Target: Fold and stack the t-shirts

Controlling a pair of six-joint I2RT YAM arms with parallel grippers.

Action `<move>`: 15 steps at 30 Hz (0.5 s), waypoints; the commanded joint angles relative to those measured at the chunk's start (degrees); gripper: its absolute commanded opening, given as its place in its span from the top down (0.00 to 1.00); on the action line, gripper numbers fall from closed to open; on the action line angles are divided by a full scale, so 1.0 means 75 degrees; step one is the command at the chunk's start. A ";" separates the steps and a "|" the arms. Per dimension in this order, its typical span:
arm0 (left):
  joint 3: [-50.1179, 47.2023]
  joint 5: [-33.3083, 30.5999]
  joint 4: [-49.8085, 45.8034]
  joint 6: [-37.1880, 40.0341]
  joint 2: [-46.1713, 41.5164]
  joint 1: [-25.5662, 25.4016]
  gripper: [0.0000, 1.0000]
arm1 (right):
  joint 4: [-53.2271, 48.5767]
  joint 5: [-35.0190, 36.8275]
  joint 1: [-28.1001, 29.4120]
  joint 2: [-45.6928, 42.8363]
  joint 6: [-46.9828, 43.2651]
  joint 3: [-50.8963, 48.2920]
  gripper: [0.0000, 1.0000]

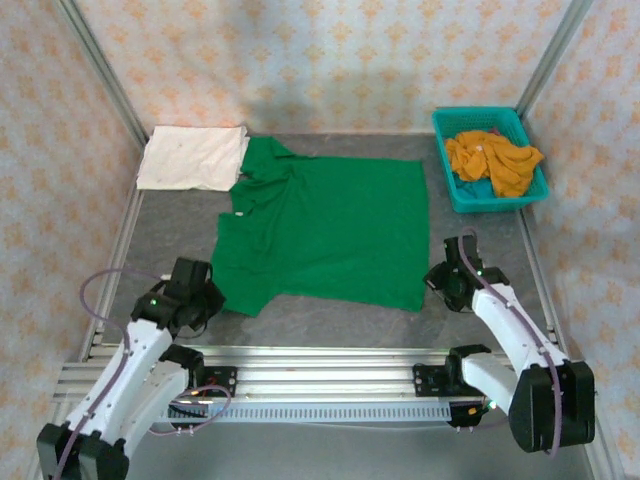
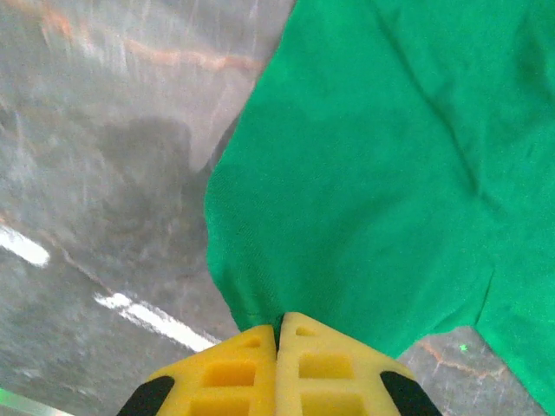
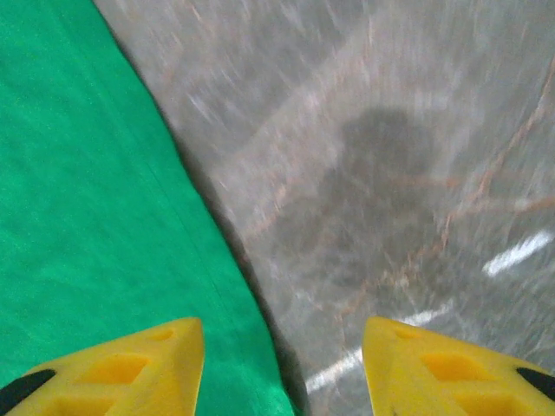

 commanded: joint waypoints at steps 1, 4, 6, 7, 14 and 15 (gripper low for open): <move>-0.0323 0.0047 0.0293 -0.0992 -0.0299 -0.0180 1.00 | 0.0081 -0.0955 -0.0010 0.0071 0.0359 -0.0373 0.48; -0.0245 0.0060 0.0534 -0.0823 -0.0095 -0.0222 1.00 | -0.0119 -0.1034 0.0161 -0.0107 0.0368 -0.0464 0.48; -0.0219 0.0218 0.0839 -0.0721 0.0169 -0.0337 1.00 | -0.0122 -0.1080 0.0254 -0.0163 0.0444 -0.0570 0.48; -0.0214 0.0246 0.0953 -0.0728 0.0309 -0.0444 1.00 | -0.0057 -0.1147 0.0325 -0.0146 0.0514 -0.0626 0.48; -0.0205 0.0049 0.1210 -0.0664 0.0463 -0.0825 1.00 | 0.0912 -0.1028 0.1262 0.0223 0.1227 -0.0747 0.48; -0.0219 0.0047 0.1187 -0.0633 0.0443 -0.0824 1.00 | 0.1033 -0.1032 0.1290 0.0293 0.1277 -0.0765 0.49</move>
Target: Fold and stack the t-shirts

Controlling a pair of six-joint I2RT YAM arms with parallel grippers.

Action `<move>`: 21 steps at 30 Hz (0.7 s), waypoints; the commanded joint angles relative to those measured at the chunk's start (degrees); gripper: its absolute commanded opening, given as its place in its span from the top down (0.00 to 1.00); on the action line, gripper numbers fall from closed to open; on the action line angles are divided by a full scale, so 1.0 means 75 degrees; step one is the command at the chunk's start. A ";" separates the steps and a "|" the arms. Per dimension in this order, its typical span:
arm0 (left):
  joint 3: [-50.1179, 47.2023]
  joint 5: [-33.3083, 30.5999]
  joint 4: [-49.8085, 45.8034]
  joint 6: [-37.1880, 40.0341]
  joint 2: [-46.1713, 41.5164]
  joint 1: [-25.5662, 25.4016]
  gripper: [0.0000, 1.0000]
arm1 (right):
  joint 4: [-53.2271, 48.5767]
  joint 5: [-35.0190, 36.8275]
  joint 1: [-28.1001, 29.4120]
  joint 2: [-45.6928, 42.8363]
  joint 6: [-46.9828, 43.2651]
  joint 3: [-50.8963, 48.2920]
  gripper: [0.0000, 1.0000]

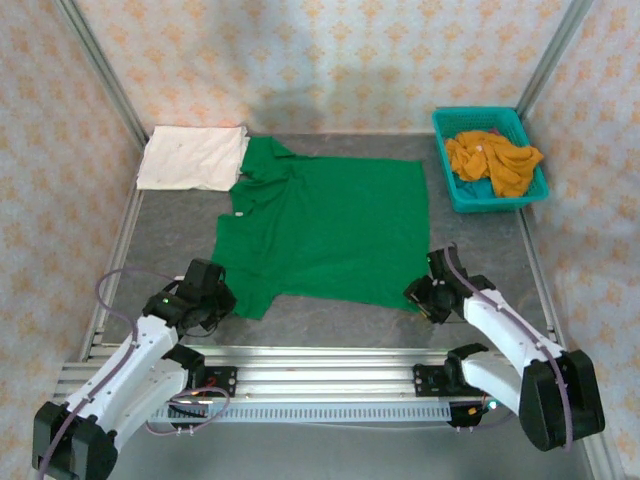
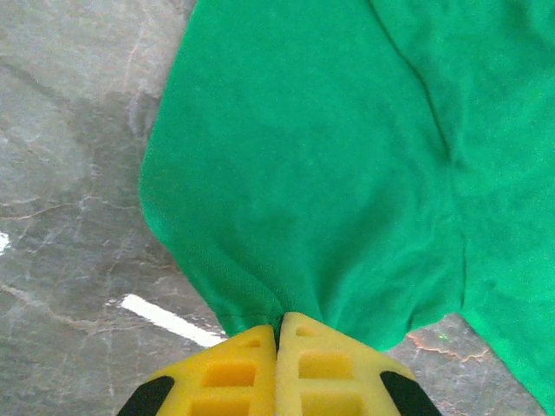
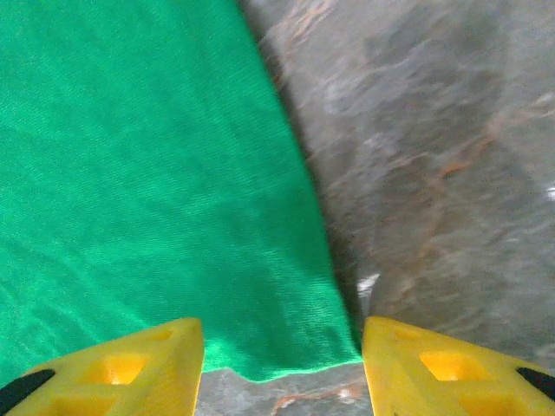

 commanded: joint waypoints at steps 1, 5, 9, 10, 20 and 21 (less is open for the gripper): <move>0.0030 -0.0143 0.0122 -0.0020 -0.0128 -0.0035 1.00 | 0.0604 0.0123 0.0165 0.0201 0.0466 -0.0190 0.50; -0.0070 -0.0196 0.0177 -0.0001 -0.0345 -0.0034 1.00 | 0.0955 0.0304 0.0211 0.0279 0.0563 -0.0276 0.58; -0.0148 -0.0255 0.0186 0.0038 -0.0515 -0.0034 1.00 | 0.1095 0.0491 0.0210 0.0361 0.0575 -0.0287 0.79; -0.0129 -0.0255 0.0164 0.0072 -0.0552 -0.0034 1.00 | 0.1017 0.0508 0.0220 0.0356 0.0575 -0.0248 0.87; 0.0671 -0.0737 -0.1121 0.0438 -0.1534 -0.0040 1.00 | -0.1115 0.0864 0.0127 -0.0872 0.0446 0.0308 1.00; 0.0689 -0.0657 -0.1151 0.0432 -0.1631 -0.0046 1.00 | -0.1315 0.0866 0.0099 -0.0988 0.0416 0.0360 1.00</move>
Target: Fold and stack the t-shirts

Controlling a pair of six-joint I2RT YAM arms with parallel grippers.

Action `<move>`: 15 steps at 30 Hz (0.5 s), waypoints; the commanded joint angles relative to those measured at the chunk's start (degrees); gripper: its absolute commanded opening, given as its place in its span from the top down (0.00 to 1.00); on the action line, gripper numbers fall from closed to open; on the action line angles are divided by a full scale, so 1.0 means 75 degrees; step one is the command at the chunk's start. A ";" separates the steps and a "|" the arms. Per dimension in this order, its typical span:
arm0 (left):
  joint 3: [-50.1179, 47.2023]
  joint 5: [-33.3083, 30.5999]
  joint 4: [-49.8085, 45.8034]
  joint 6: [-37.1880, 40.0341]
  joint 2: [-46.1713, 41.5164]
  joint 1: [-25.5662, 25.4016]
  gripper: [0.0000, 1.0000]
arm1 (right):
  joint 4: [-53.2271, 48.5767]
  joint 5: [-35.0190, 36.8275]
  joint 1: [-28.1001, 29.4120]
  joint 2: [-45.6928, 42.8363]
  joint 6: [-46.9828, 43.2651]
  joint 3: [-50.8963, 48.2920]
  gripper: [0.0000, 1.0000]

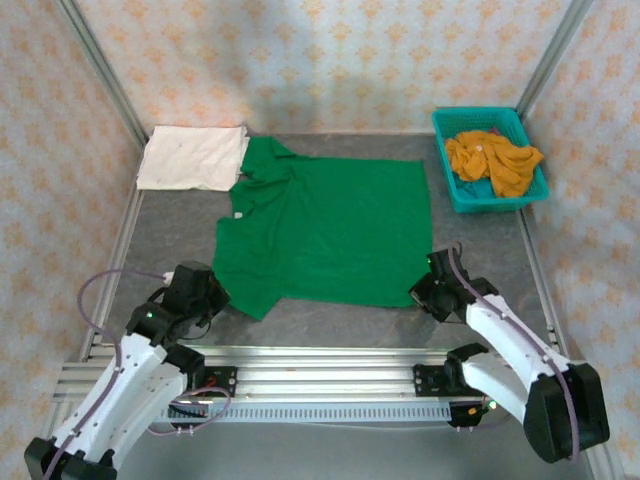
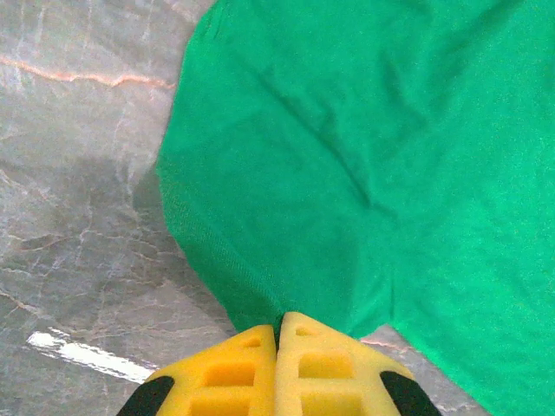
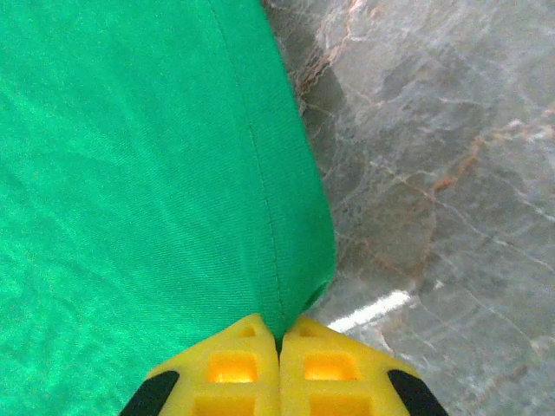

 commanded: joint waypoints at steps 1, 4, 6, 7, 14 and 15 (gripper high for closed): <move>0.0312 -0.0193 -0.0661 0.0149 -0.0344 -0.0043 1.00 | -0.1264 0.0334 -0.0092 -0.0425 -0.0113 0.0345 1.00; 0.0671 -0.0304 -0.1236 0.0290 -0.0565 -0.0084 1.00 | -0.1971 0.0435 -0.0211 -0.0708 -0.0276 0.0629 1.00; 0.0980 -0.0360 -0.1489 0.0309 -0.0684 -0.0163 1.00 | -0.2343 0.0458 -0.0295 -0.0823 -0.0404 0.0833 1.00; 0.1154 -0.0392 -0.1602 0.0316 -0.0725 -0.0215 1.00 | -0.2517 0.0487 -0.0370 -0.0873 -0.0486 0.0971 1.00; 0.1727 -0.0454 -0.1349 0.0745 -0.0142 -0.0324 1.00 | -0.2645 0.0784 -0.0629 -0.0362 -0.1398 0.1778 1.00; 0.1788 -0.0394 -0.1184 0.0846 0.0094 -0.0324 1.00 | -0.2549 0.0815 -0.0629 -0.0211 -0.1490 0.1842 1.00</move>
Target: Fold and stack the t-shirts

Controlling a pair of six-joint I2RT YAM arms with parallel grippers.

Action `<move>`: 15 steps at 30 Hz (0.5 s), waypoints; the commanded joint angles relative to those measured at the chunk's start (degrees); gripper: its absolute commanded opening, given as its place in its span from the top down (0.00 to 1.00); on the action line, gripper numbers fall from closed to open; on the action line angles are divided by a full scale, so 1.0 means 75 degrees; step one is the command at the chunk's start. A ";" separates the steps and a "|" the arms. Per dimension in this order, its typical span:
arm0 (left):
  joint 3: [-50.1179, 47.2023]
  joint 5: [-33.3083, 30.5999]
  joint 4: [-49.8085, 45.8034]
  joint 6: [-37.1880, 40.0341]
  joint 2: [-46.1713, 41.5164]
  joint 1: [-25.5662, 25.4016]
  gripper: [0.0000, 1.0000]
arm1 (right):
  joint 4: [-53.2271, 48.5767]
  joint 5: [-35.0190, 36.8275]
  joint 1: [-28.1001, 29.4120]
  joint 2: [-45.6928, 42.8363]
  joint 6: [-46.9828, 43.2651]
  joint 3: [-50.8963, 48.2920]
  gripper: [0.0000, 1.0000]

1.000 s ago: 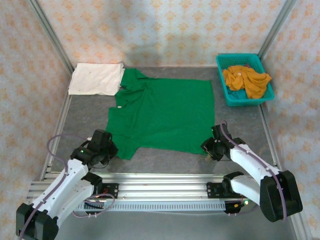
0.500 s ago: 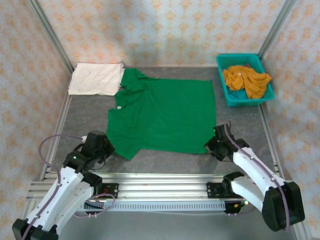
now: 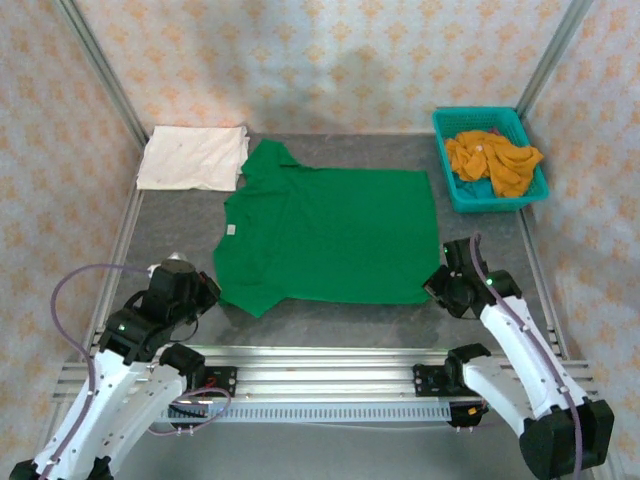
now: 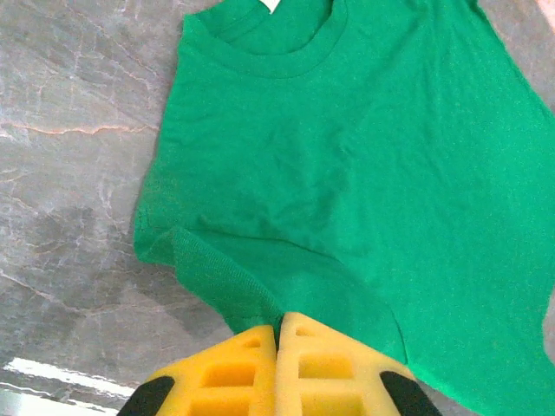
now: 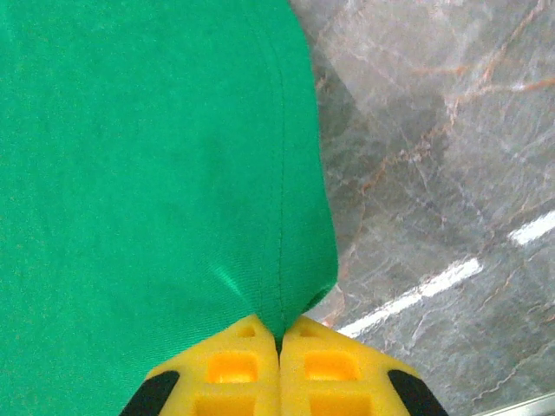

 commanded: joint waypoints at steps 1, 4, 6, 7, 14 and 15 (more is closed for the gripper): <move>0.0331 -0.0212 0.0201 0.0545 0.0764 -0.0036 1.00 | -0.0069 0.0454 -0.0060 0.0490 -0.0696 0.0318 1.00; 0.0902 -0.0306 0.0574 0.1175 0.1870 -0.0024 1.00 | 0.0204 0.0672 -0.0070 0.1005 -0.1001 0.0653 1.00; 0.1425 -0.0262 0.0663 0.1604 0.2727 -0.0030 1.00 | 0.0267 0.0807 -0.0072 0.1470 -0.1245 0.0919 1.00; 0.1693 -0.0261 0.0670 0.1824 0.3180 -0.0024 1.00 | 0.0374 0.0839 -0.0071 0.1697 -0.1374 0.1028 1.00; 0.3170 -0.0405 0.0663 0.3219 0.5145 0.0258 1.00 | 0.0908 0.1167 -0.0137 0.2868 -0.1838 0.1769 1.00; 0.3417 -0.0424 0.0614 0.3394 0.5398 0.0318 1.00 | 0.0967 0.1173 -0.0160 0.3060 -0.1914 0.1873 1.00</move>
